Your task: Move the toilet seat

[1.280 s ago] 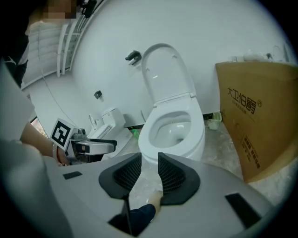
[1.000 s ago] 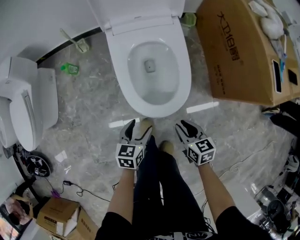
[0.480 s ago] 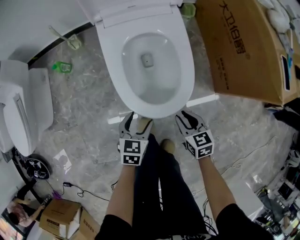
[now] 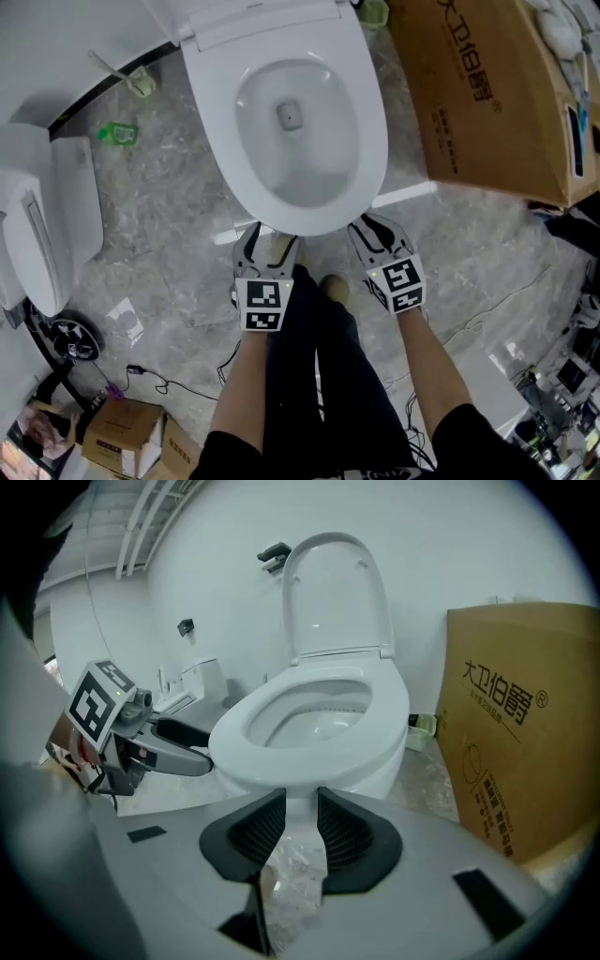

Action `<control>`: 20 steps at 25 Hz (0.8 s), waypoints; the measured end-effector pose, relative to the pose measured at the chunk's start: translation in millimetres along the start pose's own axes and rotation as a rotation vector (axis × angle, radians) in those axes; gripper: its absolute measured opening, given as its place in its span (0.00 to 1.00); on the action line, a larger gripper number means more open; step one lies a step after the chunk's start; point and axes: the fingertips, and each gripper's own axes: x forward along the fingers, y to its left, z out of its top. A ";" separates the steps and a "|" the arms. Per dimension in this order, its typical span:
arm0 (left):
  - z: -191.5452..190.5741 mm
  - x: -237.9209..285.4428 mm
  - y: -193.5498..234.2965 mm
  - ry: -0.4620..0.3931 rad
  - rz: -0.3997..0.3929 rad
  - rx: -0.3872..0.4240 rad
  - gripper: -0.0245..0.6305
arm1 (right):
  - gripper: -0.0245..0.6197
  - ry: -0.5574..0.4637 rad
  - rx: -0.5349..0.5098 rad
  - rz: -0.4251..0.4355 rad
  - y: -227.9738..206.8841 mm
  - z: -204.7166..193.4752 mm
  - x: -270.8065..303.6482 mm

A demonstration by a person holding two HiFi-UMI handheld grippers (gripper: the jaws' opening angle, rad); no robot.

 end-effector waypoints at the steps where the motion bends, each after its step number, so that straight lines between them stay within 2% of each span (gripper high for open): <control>1: 0.6 -1.1 -0.5 -0.006 0.000 -0.010 0.50 | 0.21 -0.007 0.007 0.002 0.5 1.3 -1.3; 10: 18.4 -18.5 -3.8 -0.070 -0.028 -0.057 0.50 | 0.20 -0.047 0.009 0.028 4.5 21.7 -20.6; 20: 55.5 -53.6 -5.3 -0.146 -0.034 -0.094 0.51 | 0.19 -0.094 0.020 0.041 12.3 63.6 -53.2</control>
